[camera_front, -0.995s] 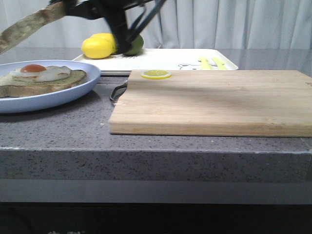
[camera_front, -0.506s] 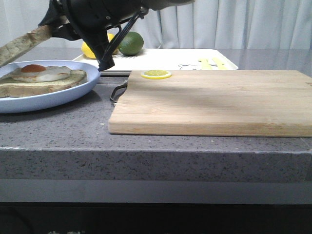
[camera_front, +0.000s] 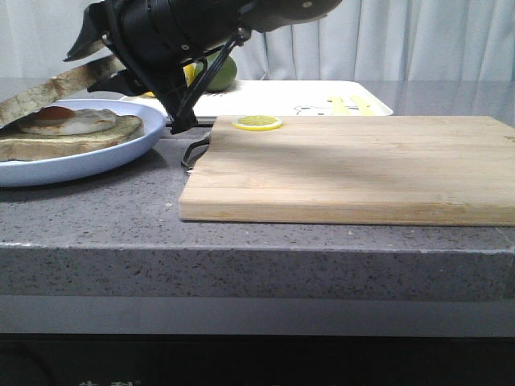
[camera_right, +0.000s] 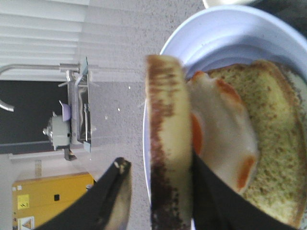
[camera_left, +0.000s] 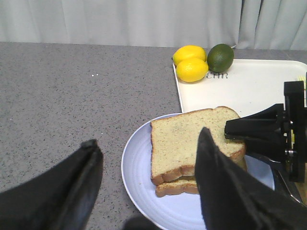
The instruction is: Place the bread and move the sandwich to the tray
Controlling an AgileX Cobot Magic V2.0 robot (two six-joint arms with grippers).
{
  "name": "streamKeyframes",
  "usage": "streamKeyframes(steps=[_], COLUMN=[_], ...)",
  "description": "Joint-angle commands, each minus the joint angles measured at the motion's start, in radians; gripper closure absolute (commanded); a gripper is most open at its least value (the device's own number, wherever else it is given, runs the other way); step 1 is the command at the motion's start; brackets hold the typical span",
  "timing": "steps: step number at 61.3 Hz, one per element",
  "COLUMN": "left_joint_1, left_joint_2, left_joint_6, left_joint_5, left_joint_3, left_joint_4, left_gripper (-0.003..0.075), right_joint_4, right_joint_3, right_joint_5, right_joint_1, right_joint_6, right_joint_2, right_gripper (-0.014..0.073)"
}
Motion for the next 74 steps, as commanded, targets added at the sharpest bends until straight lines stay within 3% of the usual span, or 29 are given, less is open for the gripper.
streamKeyframes(steps=[1,13,39,47,58,64,74], left_joint_1=[-0.009,-0.009,-0.009,-0.009,-0.009,-0.009,-0.009], left_joint_2=[0.007,0.007,0.007,0.007,0.007,0.007,0.007], left_joint_6=[0.000,0.000,0.000,0.000,0.000,0.000,0.000], left_joint_5=[-0.075,-0.075,-0.069,-0.073,-0.076,-0.074,-0.074], left_joint_3=[-0.026,-0.026,-0.026,-0.026,-0.026,-0.026,-0.026], left_joint_4=[-0.002,0.009,0.018,0.018,0.018,0.018,0.018], left_gripper=[0.0304,0.0304,0.0304,0.0304,0.0304,0.0304,0.0304], right_joint_4=[-0.026,-0.148,-0.699,-0.918,-1.358,-1.458,-1.504], right_joint_3=[-0.024,-0.024,-0.024,-0.024,-0.024,-0.007,0.096], right_joint_5=[0.070,0.149,0.432,0.534,0.666,0.673,0.592], right_joint_1=[-0.020,-0.071,-0.177,-0.177,-0.177,-0.177,-0.177], right_joint_6=[-0.005,-0.005,-0.001,0.086,0.322,0.378,0.378], right_joint_2=[-0.061,-0.090,-0.292,-0.387,-0.530,-0.615,-0.772], right_gripper=[0.0217,0.0209,0.0211,0.0211,0.0211,0.0211,0.0211])
